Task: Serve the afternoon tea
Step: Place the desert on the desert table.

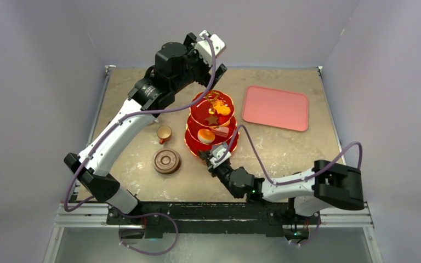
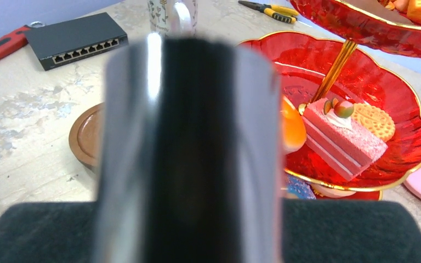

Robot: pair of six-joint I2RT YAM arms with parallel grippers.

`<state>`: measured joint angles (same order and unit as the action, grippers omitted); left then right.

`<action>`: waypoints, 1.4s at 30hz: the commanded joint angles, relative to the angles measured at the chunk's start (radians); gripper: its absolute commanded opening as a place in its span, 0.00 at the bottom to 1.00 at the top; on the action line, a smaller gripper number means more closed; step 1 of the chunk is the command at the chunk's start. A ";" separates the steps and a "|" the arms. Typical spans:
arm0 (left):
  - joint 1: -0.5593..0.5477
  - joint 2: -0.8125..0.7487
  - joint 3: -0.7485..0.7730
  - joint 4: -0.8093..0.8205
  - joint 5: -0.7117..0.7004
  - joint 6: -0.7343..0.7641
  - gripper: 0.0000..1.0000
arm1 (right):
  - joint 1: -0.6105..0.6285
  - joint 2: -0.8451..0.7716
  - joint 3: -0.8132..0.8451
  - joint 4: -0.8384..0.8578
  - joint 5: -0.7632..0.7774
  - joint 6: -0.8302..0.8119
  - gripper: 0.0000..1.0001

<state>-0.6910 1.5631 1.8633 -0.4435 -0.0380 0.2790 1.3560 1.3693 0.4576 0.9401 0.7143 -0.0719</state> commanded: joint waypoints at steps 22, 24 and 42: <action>0.007 -0.050 -0.040 0.006 0.031 -0.012 0.89 | 0.006 0.339 -0.013 0.751 0.229 -0.102 0.57; 0.007 -0.050 -0.031 0.004 0.033 -0.013 0.89 | 0.006 0.320 -0.011 0.717 0.223 -0.082 0.61; 0.007 -0.057 -0.034 0.004 0.033 -0.008 0.89 | 0.006 -0.074 -0.086 0.208 0.186 0.210 0.59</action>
<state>-0.6891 1.5478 1.8191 -0.4515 -0.0120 0.2794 1.3598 1.3769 0.3836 1.3205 0.9051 0.0010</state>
